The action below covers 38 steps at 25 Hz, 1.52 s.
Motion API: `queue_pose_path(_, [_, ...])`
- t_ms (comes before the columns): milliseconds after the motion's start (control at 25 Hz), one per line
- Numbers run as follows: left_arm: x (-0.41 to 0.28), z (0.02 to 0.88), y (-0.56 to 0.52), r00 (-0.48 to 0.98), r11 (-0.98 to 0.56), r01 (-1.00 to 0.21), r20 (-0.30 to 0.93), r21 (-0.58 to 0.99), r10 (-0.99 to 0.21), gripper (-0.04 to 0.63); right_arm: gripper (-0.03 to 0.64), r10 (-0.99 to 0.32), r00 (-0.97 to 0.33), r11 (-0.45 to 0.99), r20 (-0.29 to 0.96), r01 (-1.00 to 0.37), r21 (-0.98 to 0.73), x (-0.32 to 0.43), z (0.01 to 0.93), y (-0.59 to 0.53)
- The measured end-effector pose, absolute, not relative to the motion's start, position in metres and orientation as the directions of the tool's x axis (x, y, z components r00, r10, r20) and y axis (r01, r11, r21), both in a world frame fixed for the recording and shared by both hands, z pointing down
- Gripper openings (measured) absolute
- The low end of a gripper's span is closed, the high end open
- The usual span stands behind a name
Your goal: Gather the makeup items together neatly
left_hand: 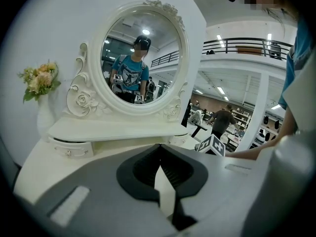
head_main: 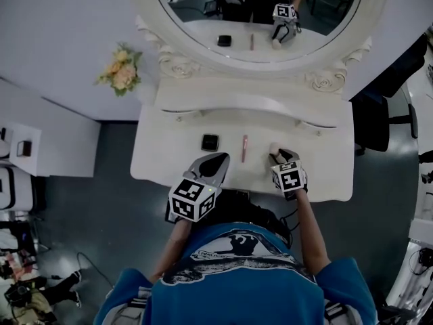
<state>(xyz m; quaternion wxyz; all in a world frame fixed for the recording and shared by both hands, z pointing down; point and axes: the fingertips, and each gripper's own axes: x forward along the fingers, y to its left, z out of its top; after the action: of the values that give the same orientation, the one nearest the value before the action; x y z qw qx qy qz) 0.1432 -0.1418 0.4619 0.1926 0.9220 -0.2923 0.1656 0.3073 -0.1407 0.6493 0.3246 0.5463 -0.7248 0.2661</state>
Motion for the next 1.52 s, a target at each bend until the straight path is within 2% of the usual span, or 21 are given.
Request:
queue_pose_path(120, [0.144, 0.463, -0.141, 0.775, -0.755, -0.601, 0.423, 0.263, -0.47, 0.012, 0.198, -0.643, -0.219, 0.216, 0.734, -0.971, -0.1, 0.308, 0.638, -0.138])
queue_pose_path(360, [0.149, 0.462, -0.136, 0.78, -0.76, -0.593, 0.426, 0.267, -0.459, 0.012, 0.201, -0.732, -0.247, 0.185, 0.635, -0.969, -0.163, 0.301, 0.6, -0.138])
queue_pose_path(680, [0.147, 0.447, -0.128, 0.789, -0.775, -0.582, 0.402, 0.246, -0.464, 0.012, 0.152, -0.818, -0.266, 0.201, 0.51, -0.963, -0.179, 0.285, 0.548, -0.133])
queue_pose_path(920, [0.133, 0.446, -0.124, 0.783, -0.768, -0.592, 0.402, 0.244, -0.475, 0.012, 0.129, -0.847, -0.313, 0.21, 0.43, -0.94, -0.27, 0.264, 0.522, -0.125])
queue_pose_path(1200, [0.108, 0.442, -0.106, 0.79, -0.771, -0.587, 0.382, 0.245, -0.48, 0.012, 0.099, -0.857, -0.336, 0.245, 0.391, -0.933, -0.264, 0.228, 0.502, -0.11])
queue_pose_path(1520, [0.046, 0.443, -0.058, 0.785, -0.76, -0.599, 0.37, 0.251, -0.497, 0.012, 0.087, -0.862, -0.358, 0.277, 0.36, -0.926, -0.257, 0.163, 0.483, -0.066])
